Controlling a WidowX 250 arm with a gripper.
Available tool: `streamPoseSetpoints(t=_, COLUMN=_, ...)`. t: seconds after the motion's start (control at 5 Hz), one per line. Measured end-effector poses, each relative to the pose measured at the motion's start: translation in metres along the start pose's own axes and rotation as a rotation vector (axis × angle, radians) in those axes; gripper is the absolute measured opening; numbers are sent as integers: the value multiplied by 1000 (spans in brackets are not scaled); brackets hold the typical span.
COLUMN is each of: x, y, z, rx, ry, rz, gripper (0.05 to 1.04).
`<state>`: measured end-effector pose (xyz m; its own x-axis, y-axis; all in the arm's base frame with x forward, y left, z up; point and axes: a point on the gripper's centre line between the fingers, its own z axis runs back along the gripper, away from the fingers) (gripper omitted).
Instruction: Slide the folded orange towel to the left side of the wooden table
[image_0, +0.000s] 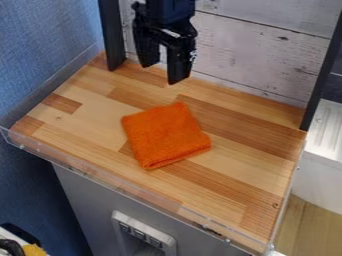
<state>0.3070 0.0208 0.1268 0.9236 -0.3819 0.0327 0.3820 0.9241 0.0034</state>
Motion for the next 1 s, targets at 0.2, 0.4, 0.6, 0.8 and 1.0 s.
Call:
streamPoseSetpoints(t=0.2, x=7, y=1, z=-13, rx=-8, ry=8, rz=-35, gripper=681)
streamPoseSetpoints(t=0.4, x=14, y=3, z=-28, rx=-7, ry=5, rz=-62, gripper=377)
streamPoseSetpoints(t=0.6, x=13, y=2, z=-48, rx=-17, ry=15, rz=-81, gripper=159)
streamPoseSetpoints(t=0.8, x=9, y=1, z=-66, rx=-26, ry=24, rz=-92, gripper=68)
streamPoseSetpoints(t=1.0, x=2, y=4, z=-76, rx=-29, ry=33, rz=-88, gripper=64)
